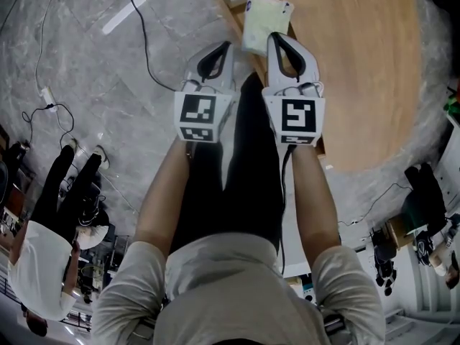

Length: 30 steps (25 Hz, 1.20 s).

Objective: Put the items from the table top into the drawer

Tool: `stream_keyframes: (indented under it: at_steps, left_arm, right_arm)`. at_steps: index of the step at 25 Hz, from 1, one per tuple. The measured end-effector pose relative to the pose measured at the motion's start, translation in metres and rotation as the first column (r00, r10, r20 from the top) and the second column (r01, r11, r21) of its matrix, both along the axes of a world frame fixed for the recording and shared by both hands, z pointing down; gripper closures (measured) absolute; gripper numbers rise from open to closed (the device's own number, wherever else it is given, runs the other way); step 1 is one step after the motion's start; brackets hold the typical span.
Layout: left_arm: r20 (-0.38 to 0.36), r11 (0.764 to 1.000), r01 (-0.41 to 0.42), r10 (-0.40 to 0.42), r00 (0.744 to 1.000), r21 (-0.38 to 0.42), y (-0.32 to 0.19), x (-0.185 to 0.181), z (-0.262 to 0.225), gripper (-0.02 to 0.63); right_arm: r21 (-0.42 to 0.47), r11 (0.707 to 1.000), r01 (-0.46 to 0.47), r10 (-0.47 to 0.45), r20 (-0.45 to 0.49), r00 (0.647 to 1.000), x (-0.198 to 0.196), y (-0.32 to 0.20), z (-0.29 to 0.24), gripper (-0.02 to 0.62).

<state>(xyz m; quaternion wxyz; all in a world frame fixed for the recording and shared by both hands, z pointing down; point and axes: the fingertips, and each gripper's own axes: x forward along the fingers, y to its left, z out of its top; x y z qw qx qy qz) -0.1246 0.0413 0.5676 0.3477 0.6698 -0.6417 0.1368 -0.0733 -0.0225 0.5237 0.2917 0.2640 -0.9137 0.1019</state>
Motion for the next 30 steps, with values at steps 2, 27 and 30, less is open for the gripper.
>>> stream_keyframes:
  at_steps: [2,27,30]
  left_arm:
    - [0.000,1.000,0.004,-0.004,1.000,-0.007,0.001,-0.002,0.003,0.586]
    - [-0.042,0.993,0.063,-0.068,0.997,-0.100,0.004,0.006,0.049,0.586]
    - [-0.046,0.992,0.076,-0.081,0.996,-0.103,0.001,0.009,0.051,0.586]
  right_arm:
    - [0.007,1.000,0.029,-0.029,-0.011,1.000,-0.004,0.004,0.002,0.589]
    - [0.063,0.908,0.414,-0.381,-0.284,0.880,-0.003,0.021,0.098,0.589]
    - [0.061,0.889,0.455,-0.417,-0.306,0.856,-0.004,0.019,0.107,0.589]
